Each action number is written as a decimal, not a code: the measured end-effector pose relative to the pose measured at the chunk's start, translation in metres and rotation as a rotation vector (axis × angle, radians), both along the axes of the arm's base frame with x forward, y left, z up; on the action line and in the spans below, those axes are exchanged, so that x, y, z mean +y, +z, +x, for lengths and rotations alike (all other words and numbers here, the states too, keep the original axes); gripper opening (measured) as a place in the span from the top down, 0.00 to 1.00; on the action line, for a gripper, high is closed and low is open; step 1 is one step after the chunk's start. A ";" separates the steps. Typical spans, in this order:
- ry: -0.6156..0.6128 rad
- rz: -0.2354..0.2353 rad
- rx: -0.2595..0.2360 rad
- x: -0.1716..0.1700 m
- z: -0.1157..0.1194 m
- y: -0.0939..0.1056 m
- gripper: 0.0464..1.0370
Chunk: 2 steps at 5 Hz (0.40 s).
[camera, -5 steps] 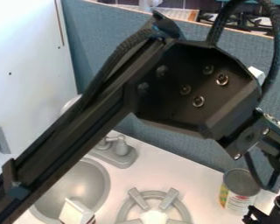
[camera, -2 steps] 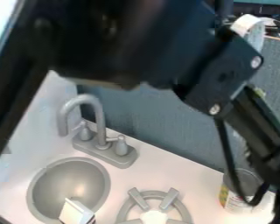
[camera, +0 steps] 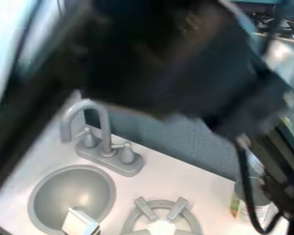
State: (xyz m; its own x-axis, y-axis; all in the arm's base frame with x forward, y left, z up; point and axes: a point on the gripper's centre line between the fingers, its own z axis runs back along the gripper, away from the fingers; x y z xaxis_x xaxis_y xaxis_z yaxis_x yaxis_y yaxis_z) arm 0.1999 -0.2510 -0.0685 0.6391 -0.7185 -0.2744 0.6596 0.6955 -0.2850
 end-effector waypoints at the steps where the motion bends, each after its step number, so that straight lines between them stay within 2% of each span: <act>1: -0.082 0.005 0.017 -0.011 0.001 -0.016 0.42; 2: -0.113 0.007 0.057 -0.014 0.001 -0.029 0.42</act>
State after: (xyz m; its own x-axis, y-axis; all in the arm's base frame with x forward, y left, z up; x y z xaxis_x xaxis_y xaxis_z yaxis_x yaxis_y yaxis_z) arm 0.2005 -0.2650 -0.0976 0.5375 -0.7830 -0.3132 0.7169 0.6198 -0.3193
